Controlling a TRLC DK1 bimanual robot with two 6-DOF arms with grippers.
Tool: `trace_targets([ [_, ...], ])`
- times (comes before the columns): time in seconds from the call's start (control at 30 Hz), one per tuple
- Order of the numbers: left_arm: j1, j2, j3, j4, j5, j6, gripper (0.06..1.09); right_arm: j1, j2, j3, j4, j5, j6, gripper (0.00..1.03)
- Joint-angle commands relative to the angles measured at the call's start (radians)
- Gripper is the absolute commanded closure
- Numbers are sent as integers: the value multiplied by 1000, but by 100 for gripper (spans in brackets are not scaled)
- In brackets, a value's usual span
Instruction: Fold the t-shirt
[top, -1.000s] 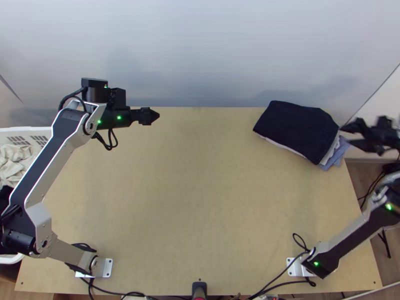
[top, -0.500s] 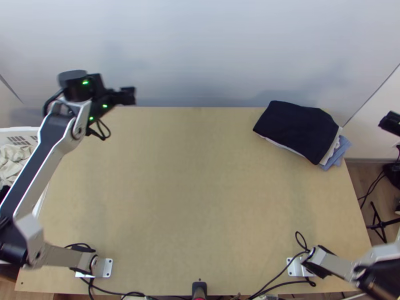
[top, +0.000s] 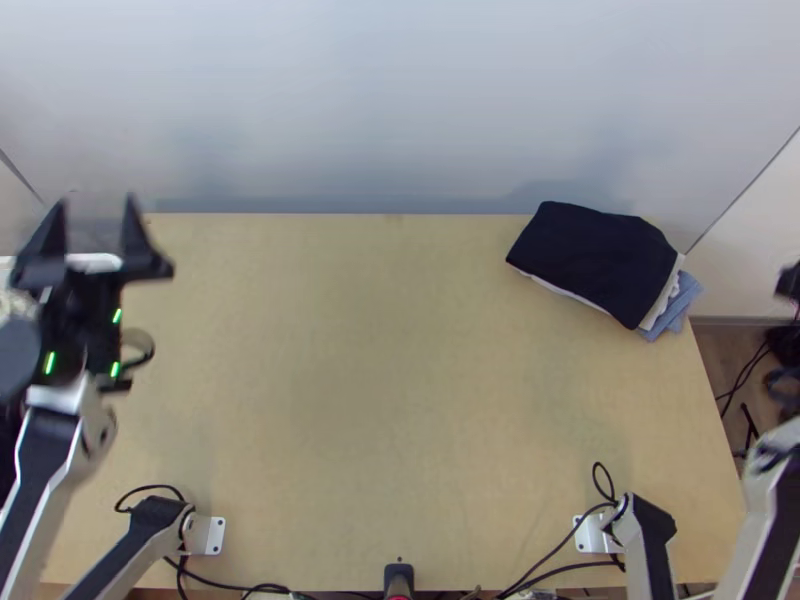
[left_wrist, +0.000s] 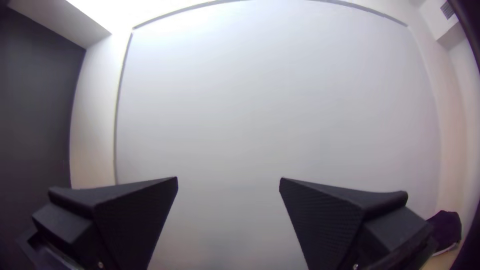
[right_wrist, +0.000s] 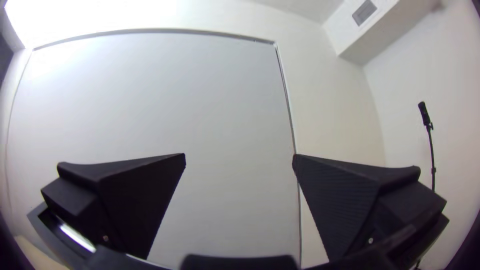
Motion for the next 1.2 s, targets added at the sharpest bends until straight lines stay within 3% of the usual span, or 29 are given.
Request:
trace_targets([
  [0.0,85,-387,-341,113,-22,80,10,58,-311,-340,235,0,40,3],
  [0.2,116,-634,-525,104,-19,76,10,171,-574,-595,234,0,23,3],
  [0.33,123,-761,-635,98,-15,71,10,220,-698,-728,232,0,-35,3],
  [0.63,131,-803,-787,87,-25,-27,10,236,-706,-931,216,0,-38,3],
  [0.77,130,-803,-905,56,-24,-122,10,243,-706,-931,-36,0,-6,3],
  [0.87,120,-803,-915,-123,-15,-230,10,249,-703,-928,-308,7,-5,3],
  [0.93,117,-803,-915,-210,-4,-280,10,251,-695,-928,-303,13,-11,3],
  [1.17,117,-798,-915,-215,28,-277,10,249,-701,-929,-301,19,-12,3],
])
